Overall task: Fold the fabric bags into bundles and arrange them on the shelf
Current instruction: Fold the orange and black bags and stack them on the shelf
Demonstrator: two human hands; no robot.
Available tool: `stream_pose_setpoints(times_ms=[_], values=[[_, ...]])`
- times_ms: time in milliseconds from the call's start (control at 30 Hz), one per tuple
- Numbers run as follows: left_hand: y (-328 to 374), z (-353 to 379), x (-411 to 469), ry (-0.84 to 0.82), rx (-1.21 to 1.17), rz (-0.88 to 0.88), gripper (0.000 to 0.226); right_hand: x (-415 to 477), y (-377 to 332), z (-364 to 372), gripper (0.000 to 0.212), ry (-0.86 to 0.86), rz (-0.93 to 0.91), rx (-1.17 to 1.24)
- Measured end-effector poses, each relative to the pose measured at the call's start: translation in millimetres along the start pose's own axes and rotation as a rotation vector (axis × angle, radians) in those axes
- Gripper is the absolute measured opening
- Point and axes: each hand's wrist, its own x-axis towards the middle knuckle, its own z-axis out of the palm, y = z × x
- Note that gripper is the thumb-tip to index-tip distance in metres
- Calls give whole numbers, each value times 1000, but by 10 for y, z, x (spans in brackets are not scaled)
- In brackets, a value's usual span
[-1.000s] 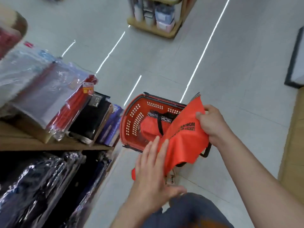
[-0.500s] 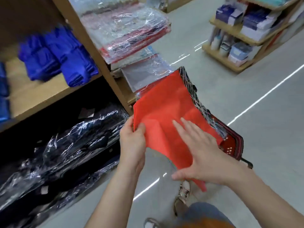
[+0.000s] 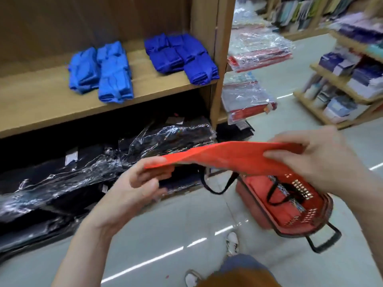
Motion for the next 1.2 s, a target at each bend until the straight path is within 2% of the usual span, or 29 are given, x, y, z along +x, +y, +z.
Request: stream_pose_setpoints(times_ms=[33, 100, 167, 200, 333, 433, 567, 633, 700, 767, 867, 1000, 1100, 1200], values=[[34, -98, -103, 46, 85, 39, 53, 113, -95, -15, 25, -3, -5, 58], [95, -244, -247, 346, 279, 114, 28, 348, -270, 25, 23, -12, -26, 114], [144, -405, -359, 606, 353, 157, 13, 578, -411, 130, 20, -38, -17, 179], [165, -500, -419, 667, 349, 176, 9, 690, -463, 190, 19, -64, -14, 200], [334, -832, -652, 751, 244, 245, 14, 1053, -572, 476, 15, -292, 82, 418], [456, -1123, -782, 855, 187, 273, 18, 1274, -595, 717, 26, -502, 138, 484], [571, -1525, -875, 989, 184, 269, 17, 1674, -657, 1054, 37, -619, 156, 576], [658, -1694, -876, 1045, 170, 284, 18, 1936, -801, 1230, 43, -697, 226, 747], [785, -1870, -861, 1099, 163, 306, 18, 2201, -1058, 1400, 33, -731, 303, 939], [937, -2080, -847, 1156, 149, 343, 15, 2465, -1359, 1528, 23, -711, 294, 1034], [1234, -2405, -857, 1248, 56, 457, 11, 2860, -1855, 1608, 19, -698, 81, 1057], [1703, -2834, -893, 1199, -139, 762, 34, 3305, -2513, 1509, 18, -601, -163, 1038], [1997, -3201, -894, 1158, -5, 876, 39, 3518, -2906, 1503, 9, -413, -346, 1039], [2125, -3600, -906, 1158, 240, 922, 39, 3653, -3123, 1709, 10, -66, -539, 809]])
